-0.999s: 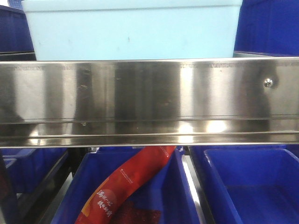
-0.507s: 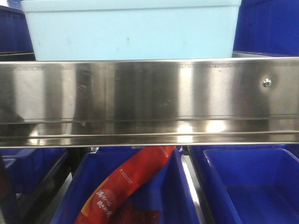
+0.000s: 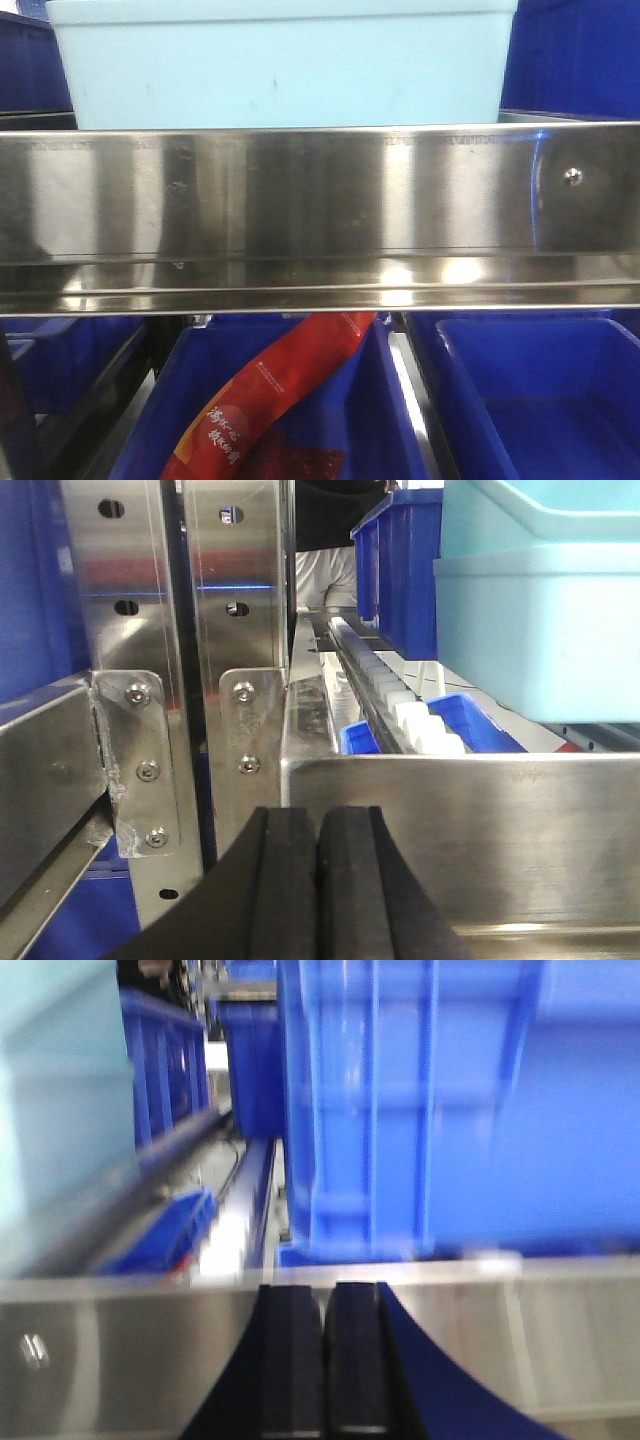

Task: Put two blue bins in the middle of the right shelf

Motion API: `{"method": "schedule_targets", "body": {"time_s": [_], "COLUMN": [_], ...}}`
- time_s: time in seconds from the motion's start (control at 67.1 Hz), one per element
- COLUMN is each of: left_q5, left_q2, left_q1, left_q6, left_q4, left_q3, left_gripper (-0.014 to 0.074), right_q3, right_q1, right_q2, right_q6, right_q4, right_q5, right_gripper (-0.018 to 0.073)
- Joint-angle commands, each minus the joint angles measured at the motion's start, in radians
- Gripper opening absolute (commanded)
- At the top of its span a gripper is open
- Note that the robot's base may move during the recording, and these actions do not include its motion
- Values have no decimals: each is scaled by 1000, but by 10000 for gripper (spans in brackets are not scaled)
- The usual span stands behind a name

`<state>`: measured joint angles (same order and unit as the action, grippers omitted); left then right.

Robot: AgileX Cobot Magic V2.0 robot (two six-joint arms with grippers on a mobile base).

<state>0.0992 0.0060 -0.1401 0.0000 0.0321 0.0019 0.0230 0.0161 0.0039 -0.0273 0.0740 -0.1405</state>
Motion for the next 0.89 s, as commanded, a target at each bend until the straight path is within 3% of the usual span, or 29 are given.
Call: {"method": "schedule_targets", "body": {"time_s": [0.0, 0.879], "left_q5": [-19, -19], "left_q2": [-6, -6], "left_q1": [2, 2], "left_q6": [0, 0], "left_q4": [-8, -8], "left_q3": [-2, -2], "left_gripper": [-111, -111], "right_q3": [-23, -23], "right_q1": [3, 3], "right_q2": [-4, -4], "right_q6": [-5, -3], "right_q4": [4, 6], "right_q5": [80, 45], "right_gripper": [-162, -162]}}
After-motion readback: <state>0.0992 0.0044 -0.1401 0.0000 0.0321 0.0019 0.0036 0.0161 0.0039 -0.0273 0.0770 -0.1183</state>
